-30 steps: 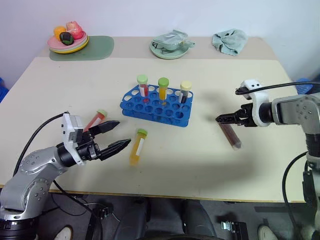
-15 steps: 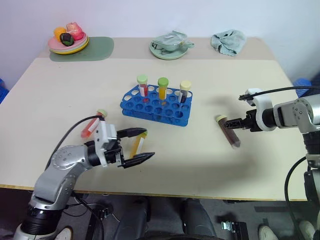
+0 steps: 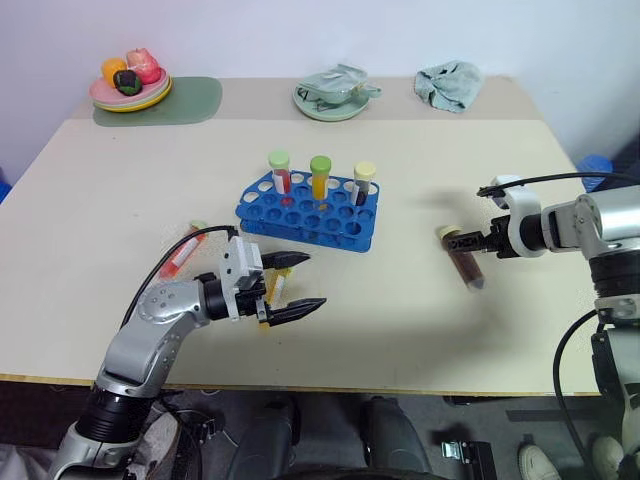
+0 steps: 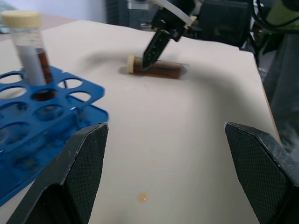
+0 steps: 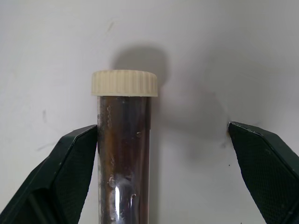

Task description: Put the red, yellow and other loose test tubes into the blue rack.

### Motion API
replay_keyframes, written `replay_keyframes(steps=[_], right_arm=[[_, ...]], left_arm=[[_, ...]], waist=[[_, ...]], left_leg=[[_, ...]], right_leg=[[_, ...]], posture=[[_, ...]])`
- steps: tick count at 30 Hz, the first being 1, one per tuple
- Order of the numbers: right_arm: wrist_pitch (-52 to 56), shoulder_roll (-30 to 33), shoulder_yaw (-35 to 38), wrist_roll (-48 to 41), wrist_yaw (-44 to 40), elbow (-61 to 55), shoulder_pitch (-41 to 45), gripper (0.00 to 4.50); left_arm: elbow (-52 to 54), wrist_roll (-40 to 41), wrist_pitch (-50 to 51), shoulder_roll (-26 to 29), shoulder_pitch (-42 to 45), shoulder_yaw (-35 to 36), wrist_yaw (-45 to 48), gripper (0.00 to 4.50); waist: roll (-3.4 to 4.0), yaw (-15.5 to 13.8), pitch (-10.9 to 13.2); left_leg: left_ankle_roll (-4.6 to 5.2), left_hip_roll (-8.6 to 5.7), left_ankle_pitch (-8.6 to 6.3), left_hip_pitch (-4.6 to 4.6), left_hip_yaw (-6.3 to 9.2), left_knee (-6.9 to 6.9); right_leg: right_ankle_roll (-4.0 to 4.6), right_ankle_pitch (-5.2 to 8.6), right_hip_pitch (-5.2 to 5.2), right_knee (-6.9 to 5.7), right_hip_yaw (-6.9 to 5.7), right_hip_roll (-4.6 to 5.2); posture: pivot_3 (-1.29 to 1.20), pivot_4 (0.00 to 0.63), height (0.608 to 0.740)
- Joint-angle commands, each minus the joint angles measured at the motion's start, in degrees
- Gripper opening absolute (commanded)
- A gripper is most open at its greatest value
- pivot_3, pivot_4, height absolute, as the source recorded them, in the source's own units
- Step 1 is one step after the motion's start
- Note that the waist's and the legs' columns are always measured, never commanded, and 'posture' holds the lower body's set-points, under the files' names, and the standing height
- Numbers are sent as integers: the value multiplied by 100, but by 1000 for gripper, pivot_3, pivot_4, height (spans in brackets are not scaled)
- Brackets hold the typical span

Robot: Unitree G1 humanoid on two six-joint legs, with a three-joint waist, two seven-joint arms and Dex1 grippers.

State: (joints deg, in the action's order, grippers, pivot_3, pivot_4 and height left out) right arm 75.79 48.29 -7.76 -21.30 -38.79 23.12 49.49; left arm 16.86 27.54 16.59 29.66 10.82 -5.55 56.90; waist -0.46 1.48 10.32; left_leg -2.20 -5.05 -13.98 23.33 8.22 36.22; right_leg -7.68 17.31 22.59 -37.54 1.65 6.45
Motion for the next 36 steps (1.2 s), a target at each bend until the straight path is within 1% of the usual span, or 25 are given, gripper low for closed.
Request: replay_keyframes(steps=[1, 2, 12, 27, 36], right_arm=[[-82, -196, -37, 67, -84, 94, 39, 3240], [-82, -246, -33, 96, -73, 101, 48, 2754], [45, -447, 7, 191, -92, -220, -123, 2754], [121, -391, -205, 123, -442, -784, -227, 2754], [93, -408, -209, 163, -480, -889, -249, 2754]], left_arm=[[85, -9, -143, -9, 70, 61, -12, 4090], [39, -40, -180, -18, 74, 76, -25, 4090], [-73, -106, -340, -83, 16, 49, -74, 4090], [-34, -173, -333, -155, -45, -1, -157, 4090], [-66, -201, -354, -216, -1, -39, -201, 4090]], waist=[[1, 22, -1], [1, 30, -1], [-1, 102, -2], [0, 95, -2], [0, 91, -2]], left_leg=[[0, 0, 0, 0, 0, -1], [-1, 1, 0, 0, 0, -2], [-1, 1, 1, 0, 3, -3], [-1, 1, 1, 0, 3, -4], [-1, 1, 1, 1, 3, -4]], right_leg=[[0, 0, 1, 0, 0, 0], [0, 0, 3, -2, 0, -1], [0, 0, 4, -4, 0, -1], [0, 0, 6, -5, 0, -1], [0, 0, 7, -5, 0, 0]], posture=[[0, 150, 740], [0, 150, 740], [0, 150, 740], [0, 150, 740], [0, 150, 740]])
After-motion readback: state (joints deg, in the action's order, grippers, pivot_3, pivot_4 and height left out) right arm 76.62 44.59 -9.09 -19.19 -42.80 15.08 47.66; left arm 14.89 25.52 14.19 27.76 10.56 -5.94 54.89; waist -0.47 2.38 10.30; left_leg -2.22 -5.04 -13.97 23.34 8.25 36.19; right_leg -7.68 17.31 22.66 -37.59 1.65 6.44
